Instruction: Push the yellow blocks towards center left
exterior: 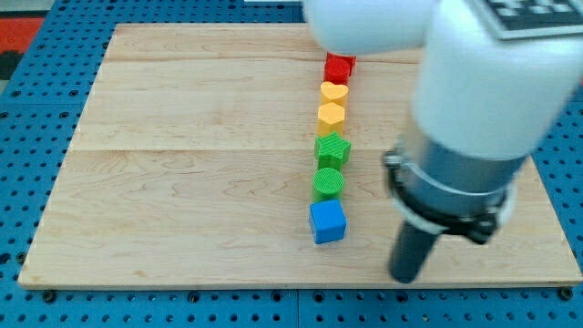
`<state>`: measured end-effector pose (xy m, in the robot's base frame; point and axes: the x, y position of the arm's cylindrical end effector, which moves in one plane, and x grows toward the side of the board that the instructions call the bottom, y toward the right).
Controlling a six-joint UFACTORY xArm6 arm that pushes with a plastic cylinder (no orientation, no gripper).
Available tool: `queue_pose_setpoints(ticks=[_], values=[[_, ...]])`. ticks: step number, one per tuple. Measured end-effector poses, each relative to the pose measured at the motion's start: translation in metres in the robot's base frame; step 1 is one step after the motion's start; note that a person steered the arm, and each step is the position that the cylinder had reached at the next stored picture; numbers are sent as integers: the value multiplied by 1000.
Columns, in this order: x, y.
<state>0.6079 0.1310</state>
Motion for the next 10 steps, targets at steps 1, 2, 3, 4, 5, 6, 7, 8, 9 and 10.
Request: queue_pose_setpoints(ticks=[1,2,3,4,5,6,7,8,9,10], values=[[-64,26],[-140,27],[-217,27],[-225,28],[-227,28],[-227,30],[-227,42],[-227,29],[-226,-17],[-248,-25]])
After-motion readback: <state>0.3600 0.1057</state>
